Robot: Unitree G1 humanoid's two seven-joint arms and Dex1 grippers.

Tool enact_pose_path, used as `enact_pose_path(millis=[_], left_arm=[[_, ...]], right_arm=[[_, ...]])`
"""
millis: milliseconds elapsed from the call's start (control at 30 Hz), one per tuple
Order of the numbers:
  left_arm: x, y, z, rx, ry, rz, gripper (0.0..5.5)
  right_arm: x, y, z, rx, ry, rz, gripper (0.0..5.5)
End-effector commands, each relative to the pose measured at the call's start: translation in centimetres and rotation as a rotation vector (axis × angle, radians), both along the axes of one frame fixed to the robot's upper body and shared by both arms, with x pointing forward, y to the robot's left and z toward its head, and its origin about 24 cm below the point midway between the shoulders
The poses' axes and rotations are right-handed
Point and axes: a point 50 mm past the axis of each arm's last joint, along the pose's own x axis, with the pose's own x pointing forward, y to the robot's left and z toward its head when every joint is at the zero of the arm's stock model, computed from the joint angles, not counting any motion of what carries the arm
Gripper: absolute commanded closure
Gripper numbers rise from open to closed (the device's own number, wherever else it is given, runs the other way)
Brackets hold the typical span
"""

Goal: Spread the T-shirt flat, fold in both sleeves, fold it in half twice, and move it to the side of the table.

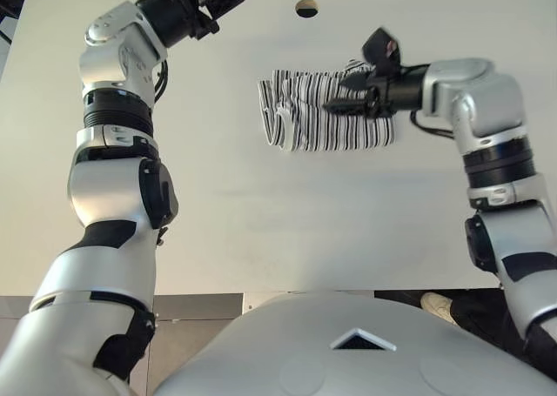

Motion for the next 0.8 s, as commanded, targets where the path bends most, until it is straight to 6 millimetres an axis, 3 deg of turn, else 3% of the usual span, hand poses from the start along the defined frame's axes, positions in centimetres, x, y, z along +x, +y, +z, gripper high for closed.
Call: enact_pose_path(millis=[33,200,467,800], left_arm=[[-0.3,-0.6,-0.3,0.029,-0.041,-0.034,2.84],[-0.4,-0.9,-0.1,0.017,-0.068,-0.038,2.84],[-0.7,-1.2,-0.2,0.033,-0.099,-0.060,2.84],[-0.9,-1.1,-0.6,0.040,-0.083,-0.069,2.84]], right_arm=[[-1.1,1.3,0.8,-0.038,-0.085,0.148,2.14],[-2.1,2.5,-0.5,-0.095,-0.096,0.234,2.14],[1.4,1.6,-1.6,-0.123,-0.080,0.104,2.14],[3.6,1.3,0.4,-0.060,-0.087,0.052,2.14]])
